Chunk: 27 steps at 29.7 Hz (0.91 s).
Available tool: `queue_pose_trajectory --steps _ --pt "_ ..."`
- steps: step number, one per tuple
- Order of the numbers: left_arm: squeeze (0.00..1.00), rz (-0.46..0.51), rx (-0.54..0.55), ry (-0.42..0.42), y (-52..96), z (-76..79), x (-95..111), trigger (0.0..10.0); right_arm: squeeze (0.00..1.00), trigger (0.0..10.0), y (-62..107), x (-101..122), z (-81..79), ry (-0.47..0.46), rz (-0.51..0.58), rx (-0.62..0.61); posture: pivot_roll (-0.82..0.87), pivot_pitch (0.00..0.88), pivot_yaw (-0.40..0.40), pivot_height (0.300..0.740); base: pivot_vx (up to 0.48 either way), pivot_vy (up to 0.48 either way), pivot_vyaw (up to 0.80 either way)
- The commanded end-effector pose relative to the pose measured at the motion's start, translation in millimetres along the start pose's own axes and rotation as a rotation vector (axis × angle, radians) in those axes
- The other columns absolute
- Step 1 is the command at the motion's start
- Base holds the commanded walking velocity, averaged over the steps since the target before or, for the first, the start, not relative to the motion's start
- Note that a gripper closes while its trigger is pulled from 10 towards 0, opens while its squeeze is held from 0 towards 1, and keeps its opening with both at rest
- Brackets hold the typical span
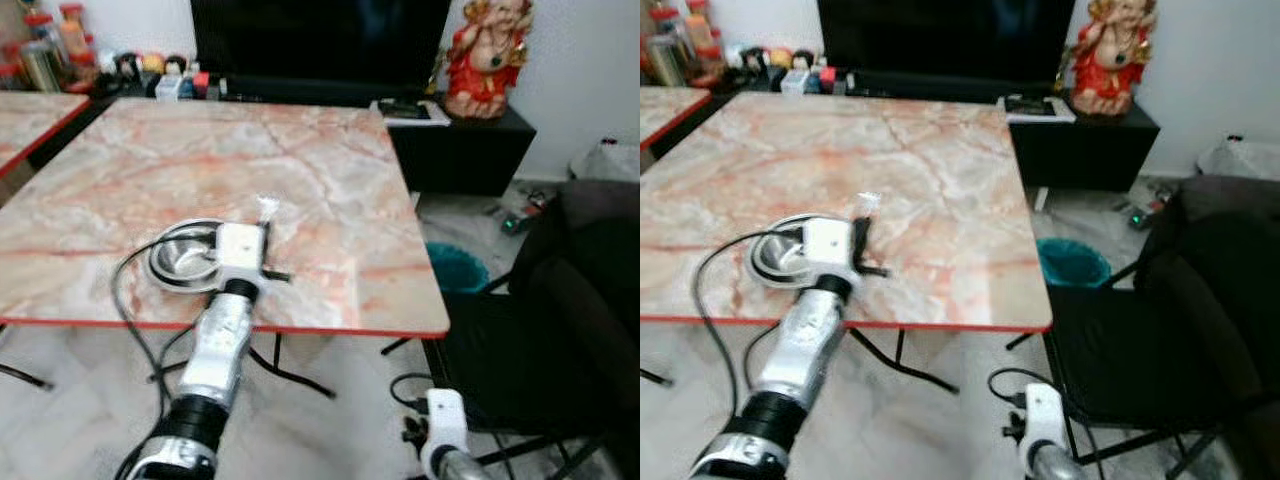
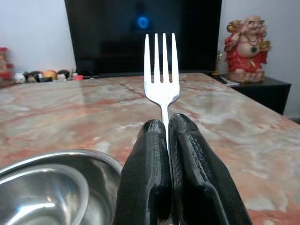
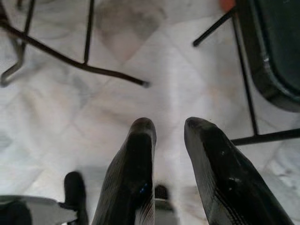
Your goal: Setting the table
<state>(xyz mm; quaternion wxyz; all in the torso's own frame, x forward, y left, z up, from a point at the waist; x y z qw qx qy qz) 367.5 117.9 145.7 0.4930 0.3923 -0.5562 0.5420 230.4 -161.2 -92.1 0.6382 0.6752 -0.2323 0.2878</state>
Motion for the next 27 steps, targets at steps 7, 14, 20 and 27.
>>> queue_pose_trajectory --steps 7,14,20,27 --pt "0.0 -0.002 -0.012 0.012 -0.8 6.9 -0.9 10.0 0.0 10.0 1.8 -3.2 10.0 0.002 -0.012 -0.024 -0.01 0.0 -0.068 0.727 0.0 0.0 0.0" --pt "0.0 -0.009 0.024 0.027 -1.9 -0.6 -1.2 10.0 0.0 10.0 1.8 -2.6 10.6 0.002 -0.009 -0.026 -0.02 0.0 -0.069 0.727 0.0 0.0 0.0" --pt "0.0 -0.009 0.028 0.022 -1.5 -2.5 -1.2 10.0 0.0 10.0 1.9 -3.0 11.2 0.006 -0.012 -0.028 -0.01 0.0 -0.071 0.727 0.131 0.0 0.0" --pt "0.0 -0.01 0.024 0.021 -1.4 -1.2 -1.8 10.0 0.0 10.0 1.2 -2.0 7.3 0.002 -0.01 -0.008 -0.02 0.0 -0.07 0.709 0.273 0.0 0.0"
Point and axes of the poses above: a point about 5 cm out from each wrist's last joint towards the gripper, its own y axis pointing back from the gripper into the wrist, its own x axis along the axis of the wrist's last joint, z = x × y, the point moved 3 cm from there along -y, pointing out of the wrist towards the gripper, and after that the axes turned 7 degrees about y, right-handed, at the moved point
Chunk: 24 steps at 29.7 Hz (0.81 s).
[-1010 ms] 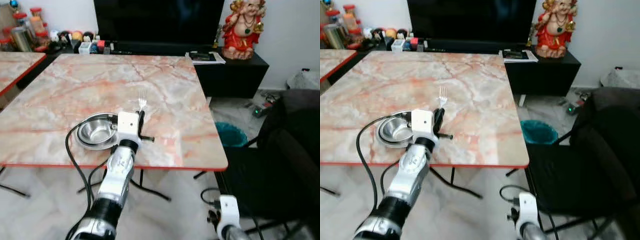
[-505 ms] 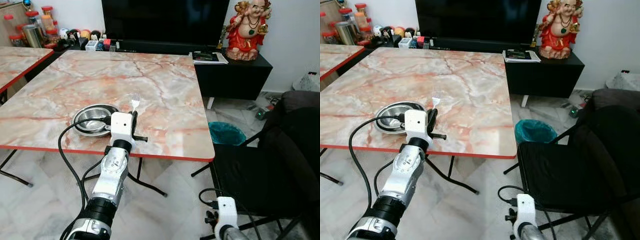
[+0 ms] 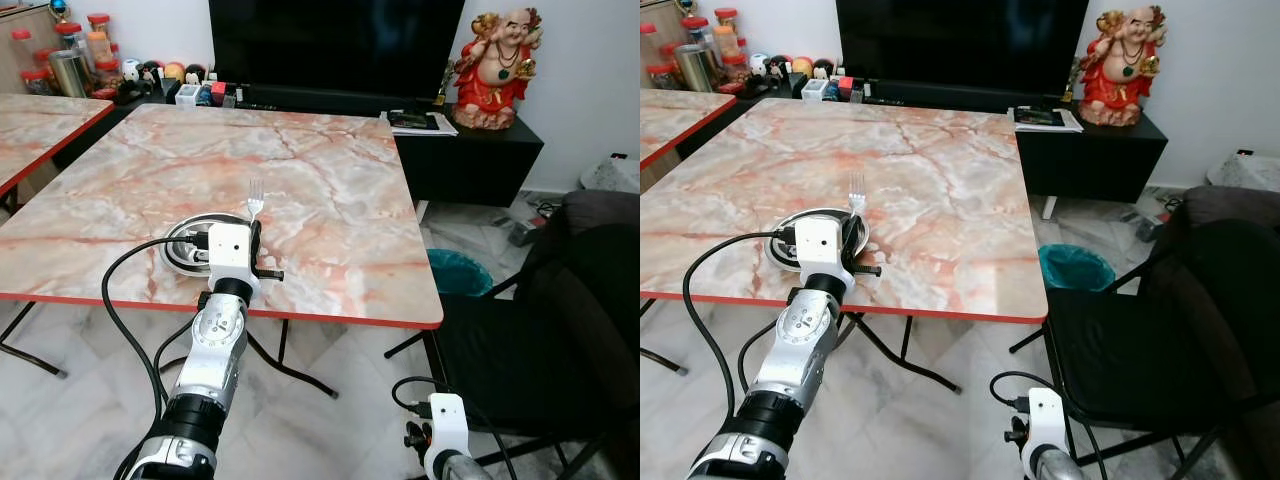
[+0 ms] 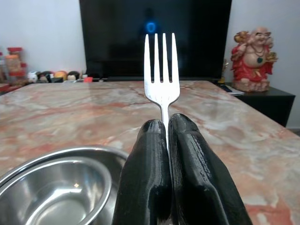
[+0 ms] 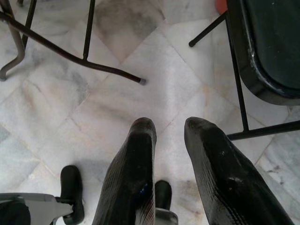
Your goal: Setting the table
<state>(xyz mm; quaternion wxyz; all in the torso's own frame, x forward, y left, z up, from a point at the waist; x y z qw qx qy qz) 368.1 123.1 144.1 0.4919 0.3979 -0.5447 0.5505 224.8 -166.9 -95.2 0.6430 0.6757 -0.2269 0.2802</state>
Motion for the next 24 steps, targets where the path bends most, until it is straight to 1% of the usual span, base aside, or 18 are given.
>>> queue_pose_trajectory --steps 1,17,24 --pt "0.0 -0.004 -0.005 0.01 -1.6 4.3 -0.5 10.0 0.0 10.0 -0.7 5.1 2.4 0.004 0.014 -0.005 -0.02 0.0 -0.07 0.705 0.277 0.0 0.0" --pt "0.0 -0.003 -0.001 0.01 -1.4 4.7 -0.6 10.0 0.0 10.0 -0.2 3.1 3.4 0.013 0.005 -0.006 -0.01 0.0 -0.074 0.705 0.28 0.0 0.0" --pt "0.0 -0.001 -0.006 0.01 -1.6 6.2 -0.3 10.0 0.0 10.0 -0.7 5.5 0.7 0.011 0.019 0.01 -0.01 0.0 -0.075 0.705 0.299 0.0 0.0"
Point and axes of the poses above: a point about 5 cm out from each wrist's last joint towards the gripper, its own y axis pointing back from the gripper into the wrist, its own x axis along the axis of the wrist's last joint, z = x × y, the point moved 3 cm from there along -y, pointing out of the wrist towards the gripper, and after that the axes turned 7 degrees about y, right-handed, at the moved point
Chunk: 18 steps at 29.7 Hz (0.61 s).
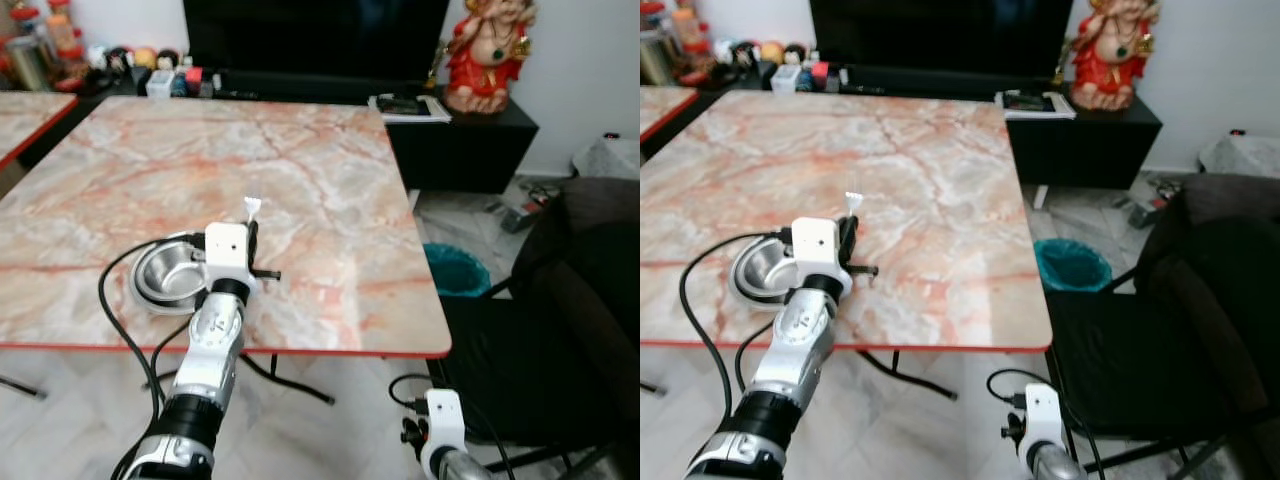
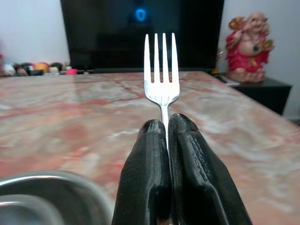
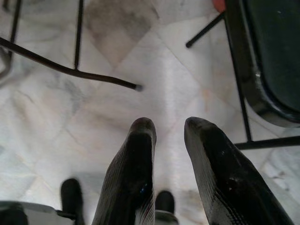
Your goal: Setting the table
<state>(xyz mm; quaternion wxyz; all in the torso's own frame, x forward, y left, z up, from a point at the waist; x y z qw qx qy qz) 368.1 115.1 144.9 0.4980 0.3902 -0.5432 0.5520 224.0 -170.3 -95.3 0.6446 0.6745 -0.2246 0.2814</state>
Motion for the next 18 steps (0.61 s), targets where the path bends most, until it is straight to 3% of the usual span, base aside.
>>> queue_pose_trajectory --steps 1,7,18 --pt "0.0 -0.003 0.003 -0.007 -0.7 -1.6 -0.2 10.0 0.0 10.0 -1.5 6.7 -3.0 0.001 0.022 0.014 -0.01 0.0 -0.075 0.705 0.315 0.0 0.0" --pt "0.0 0.001 -0.006 -0.007 0.3 0.6 0.0 10.0 0.0 10.0 -1.5 5.3 -3.8 0.032 0.011 0.014 -0.01 0.0 -0.076 0.705 0.313 0.0 0.0" --pt "0.0 -0.051 -0.026 -0.016 3.4 14.5 -8.3 10.0 0.0 10.0 -0.8 3.1 -3.4 0.026 0.011 0.015 -0.01 0.0 -0.074 0.705 0.0 0.0 0.0"
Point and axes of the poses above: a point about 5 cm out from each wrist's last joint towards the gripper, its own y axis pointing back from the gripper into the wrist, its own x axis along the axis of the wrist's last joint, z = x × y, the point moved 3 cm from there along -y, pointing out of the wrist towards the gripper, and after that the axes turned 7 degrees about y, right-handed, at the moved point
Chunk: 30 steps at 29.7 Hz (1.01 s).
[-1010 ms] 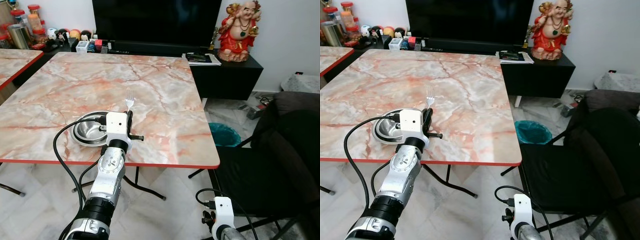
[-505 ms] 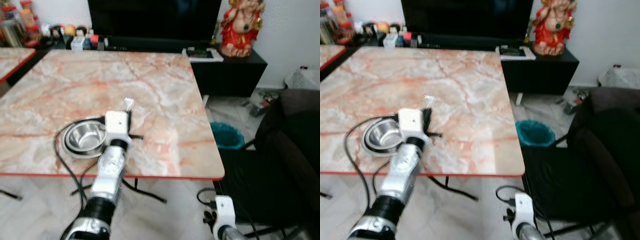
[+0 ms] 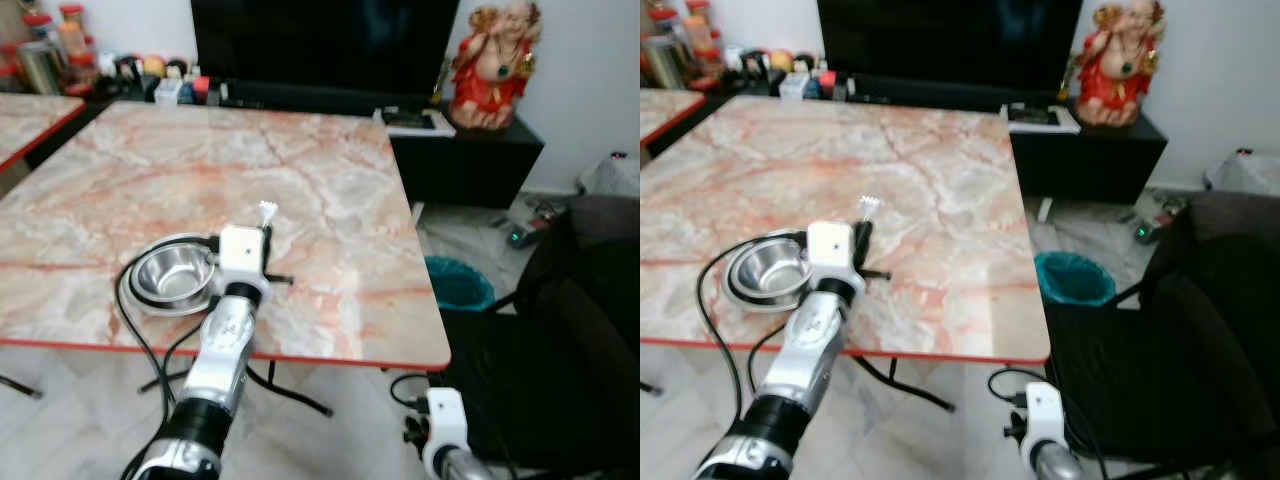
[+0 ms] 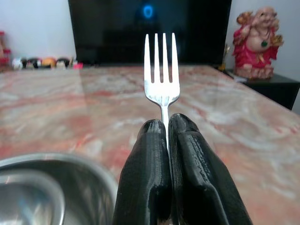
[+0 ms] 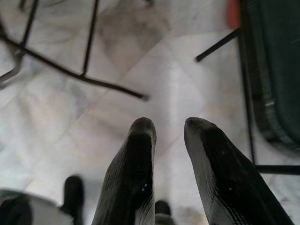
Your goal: Setting the table
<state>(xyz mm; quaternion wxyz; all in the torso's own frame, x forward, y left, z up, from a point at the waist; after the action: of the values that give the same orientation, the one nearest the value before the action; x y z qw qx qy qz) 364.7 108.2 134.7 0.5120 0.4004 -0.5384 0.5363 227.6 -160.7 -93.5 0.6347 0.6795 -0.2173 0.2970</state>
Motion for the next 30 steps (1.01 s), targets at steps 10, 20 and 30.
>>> queue_pose_trajectory --steps 10,20,30 --pt "0.0 -0.06 -0.059 -0.027 -5.7 29.7 -4.0 10.0 0.0 10.0 1.5 -2.8 5.7 0.011 -0.007 -0.014 -0.01 0.0 -0.081 0.705 0.0 0.0 0.0" --pt "0.0 -0.155 -0.027 -0.073 -22.9 45.8 -9.2 10.0 0.0 10.0 1.8 -4.8 5.1 0.017 -0.014 -0.009 -0.01 0.004 -0.081 0.705 0.0 0.0 0.0" --pt "0.0 -0.279 0.088 -0.11 -34.0 37.6 -18.3 10.0 0.0 10.0 2.6 -7.6 6.0 0.01 -0.02 -0.015 -0.02 0.009 -0.074 0.705 0.0 0.0 0.0"
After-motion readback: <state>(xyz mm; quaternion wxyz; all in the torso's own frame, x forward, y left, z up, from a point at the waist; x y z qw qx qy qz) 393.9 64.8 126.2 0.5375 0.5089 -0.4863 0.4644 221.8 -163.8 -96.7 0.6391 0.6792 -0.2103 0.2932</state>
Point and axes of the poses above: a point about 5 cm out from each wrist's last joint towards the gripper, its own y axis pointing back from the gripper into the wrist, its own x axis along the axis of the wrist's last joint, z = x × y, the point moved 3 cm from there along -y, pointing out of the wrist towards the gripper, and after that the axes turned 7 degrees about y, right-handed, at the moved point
